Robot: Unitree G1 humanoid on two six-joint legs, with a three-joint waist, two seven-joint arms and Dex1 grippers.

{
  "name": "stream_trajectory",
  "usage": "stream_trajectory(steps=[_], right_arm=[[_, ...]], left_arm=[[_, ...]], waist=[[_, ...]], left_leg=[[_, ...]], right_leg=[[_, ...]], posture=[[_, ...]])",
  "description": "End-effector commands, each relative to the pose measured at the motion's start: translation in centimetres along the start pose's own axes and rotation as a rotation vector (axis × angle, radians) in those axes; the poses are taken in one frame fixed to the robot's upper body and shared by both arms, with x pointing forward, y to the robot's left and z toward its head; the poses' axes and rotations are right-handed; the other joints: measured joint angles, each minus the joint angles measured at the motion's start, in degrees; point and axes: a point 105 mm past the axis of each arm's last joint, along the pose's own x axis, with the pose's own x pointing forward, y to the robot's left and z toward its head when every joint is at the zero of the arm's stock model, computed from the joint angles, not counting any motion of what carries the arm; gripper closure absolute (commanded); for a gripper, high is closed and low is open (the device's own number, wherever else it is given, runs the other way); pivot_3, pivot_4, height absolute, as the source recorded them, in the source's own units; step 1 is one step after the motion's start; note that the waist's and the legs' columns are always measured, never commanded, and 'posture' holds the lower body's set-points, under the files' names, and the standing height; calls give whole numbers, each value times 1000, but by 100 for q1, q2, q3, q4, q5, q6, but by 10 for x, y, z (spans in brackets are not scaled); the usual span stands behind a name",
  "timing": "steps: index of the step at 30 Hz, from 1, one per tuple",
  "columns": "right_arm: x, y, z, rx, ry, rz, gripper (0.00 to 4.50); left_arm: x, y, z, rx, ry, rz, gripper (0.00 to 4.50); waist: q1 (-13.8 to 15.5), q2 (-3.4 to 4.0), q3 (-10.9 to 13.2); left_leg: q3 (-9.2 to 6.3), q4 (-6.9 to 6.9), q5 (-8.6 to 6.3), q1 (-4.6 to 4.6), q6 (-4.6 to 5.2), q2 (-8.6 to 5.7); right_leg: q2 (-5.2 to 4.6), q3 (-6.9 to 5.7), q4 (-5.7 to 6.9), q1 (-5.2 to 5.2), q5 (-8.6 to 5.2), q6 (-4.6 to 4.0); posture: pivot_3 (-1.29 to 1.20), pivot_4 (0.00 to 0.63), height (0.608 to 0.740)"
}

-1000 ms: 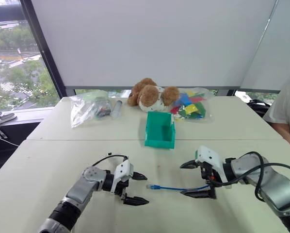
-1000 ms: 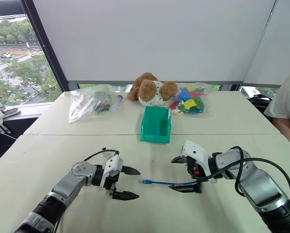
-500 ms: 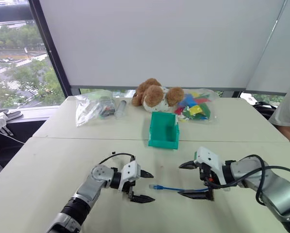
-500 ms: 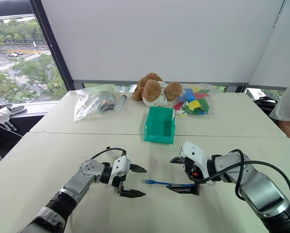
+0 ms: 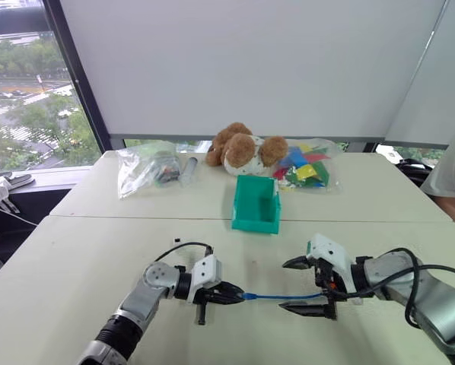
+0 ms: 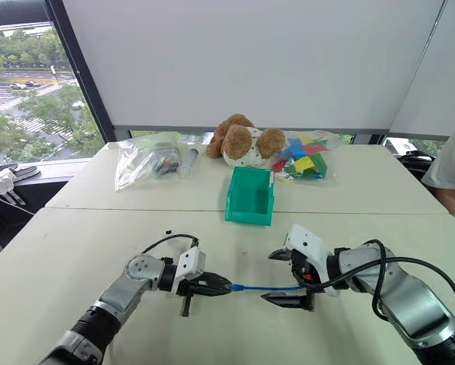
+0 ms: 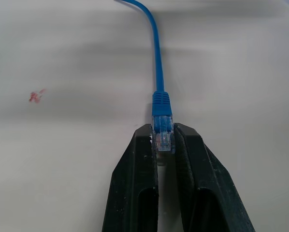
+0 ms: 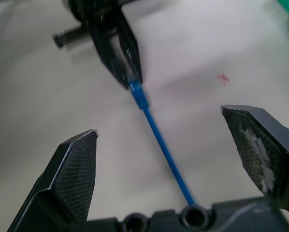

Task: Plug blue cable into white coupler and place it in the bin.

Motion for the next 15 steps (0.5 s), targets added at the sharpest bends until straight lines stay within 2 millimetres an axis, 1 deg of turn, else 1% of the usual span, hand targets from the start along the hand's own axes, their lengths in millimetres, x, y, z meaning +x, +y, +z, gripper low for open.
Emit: stream_trajectory(steps=[1,5,8,10,12,15], right_arm=[[-6,7,17,91,-111,-3,5],[-13,18,23,237,-202,15,5],[-12,23,22,336,-249,5,5],[-5,17,11,439,-266,-53,5],[3,13,2,498,-273,-103,5],[10,3,0,589,-327,-162,5]], left_arm=[[-4,11,14,40,-66,98,4472],[-10,24,29,79,-136,220,4472],[-13,35,44,126,-195,320,4472],[-14,39,56,141,-249,363,4472],[-13,41,64,152,-281,388,4472],[-11,41,69,158,-298,385,4472]], waist=[[2,0,0],[9,-2,1],[6,-4,-1],[4,-4,-1],[1,-4,-1],[-15,-3,-1]], left_leg=[[-1,0,0,0,0,1],[-6,3,0,-14,0,0],[-6,3,0,-15,0,0],[-8,2,0,-15,0,1],[-7,2,0,-15,0,1],[-6,3,0,-14,0,0]], right_leg=[[0,0,0,0,0,0],[-2,-3,0,-7,1,1],[-4,-2,0,-8,2,3],[-3,-3,0,-8,3,5],[-3,-3,1,-8,4,7],[-1,-3,2,-9,4,7]], posture=[[0,150,740],[0,150,740],[0,150,740],[0,150,740],[0,150,740],[0,150,740]])
